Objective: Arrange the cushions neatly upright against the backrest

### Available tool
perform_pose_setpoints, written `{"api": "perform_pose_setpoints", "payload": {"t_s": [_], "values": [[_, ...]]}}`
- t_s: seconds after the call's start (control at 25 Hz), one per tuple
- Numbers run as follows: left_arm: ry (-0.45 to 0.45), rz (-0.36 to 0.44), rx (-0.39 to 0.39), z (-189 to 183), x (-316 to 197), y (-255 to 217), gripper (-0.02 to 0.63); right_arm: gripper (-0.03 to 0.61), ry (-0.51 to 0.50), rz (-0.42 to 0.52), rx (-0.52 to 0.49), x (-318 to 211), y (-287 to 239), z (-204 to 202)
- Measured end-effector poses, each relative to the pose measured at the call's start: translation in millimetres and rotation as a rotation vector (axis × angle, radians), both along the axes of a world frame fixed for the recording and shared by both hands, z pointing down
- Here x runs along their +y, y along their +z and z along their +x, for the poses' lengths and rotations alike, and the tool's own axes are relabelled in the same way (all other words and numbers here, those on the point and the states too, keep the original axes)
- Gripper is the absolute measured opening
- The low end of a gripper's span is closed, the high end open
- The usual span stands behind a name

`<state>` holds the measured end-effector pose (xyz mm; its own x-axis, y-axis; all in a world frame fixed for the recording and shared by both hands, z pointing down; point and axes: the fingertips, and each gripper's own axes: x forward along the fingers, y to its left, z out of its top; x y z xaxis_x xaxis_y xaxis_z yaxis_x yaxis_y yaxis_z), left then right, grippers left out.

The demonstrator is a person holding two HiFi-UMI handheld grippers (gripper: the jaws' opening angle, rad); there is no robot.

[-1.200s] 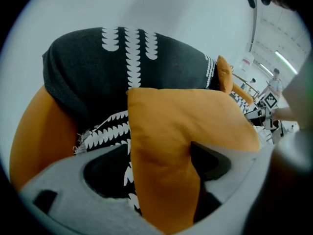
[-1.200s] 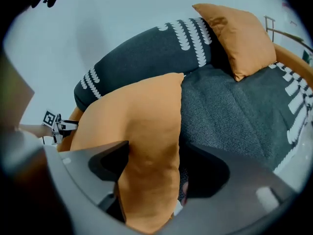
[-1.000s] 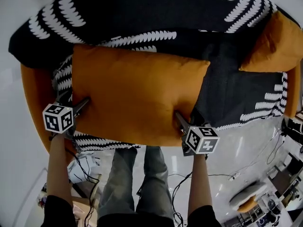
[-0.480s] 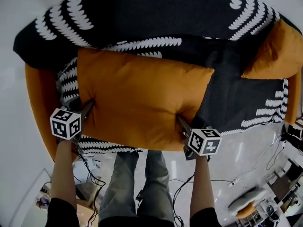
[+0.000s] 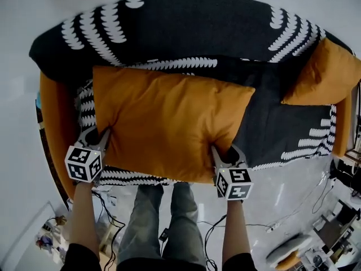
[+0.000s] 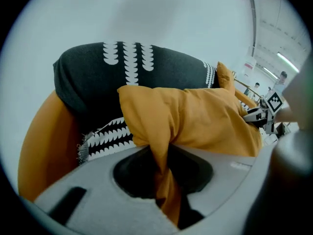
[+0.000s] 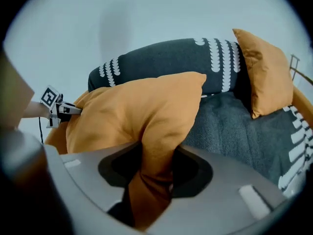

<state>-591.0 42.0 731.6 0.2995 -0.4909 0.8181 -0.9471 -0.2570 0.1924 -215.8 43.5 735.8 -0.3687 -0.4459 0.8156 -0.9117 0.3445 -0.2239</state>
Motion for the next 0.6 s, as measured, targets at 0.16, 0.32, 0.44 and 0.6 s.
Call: {"api": "perform_pose_setpoints", "payload": {"t_s": [0.16, 0.32, 0.44, 0.6], "values": [[-0.096, 0.103, -0.003, -15, -7, -41, 0.074, 0.193, -0.058, 0.133, 0.001, -36, -39, -16], [-0.154, 0.192, -0.016, -40, -18, -80, 0.074, 0.195, -0.101, 0.219, -0.018, -68, -72, -42], [-0.184, 0.239, -0.02, -60, -28, -107, 0.075, 0.195, -0.131, 0.264, -0.029, -91, -97, -64], [-0.241, 0.337, -0.02, -85, -52, -139, 0.075, 0.196, -0.177, 0.356, -0.05, -136, -130, -93]]}}
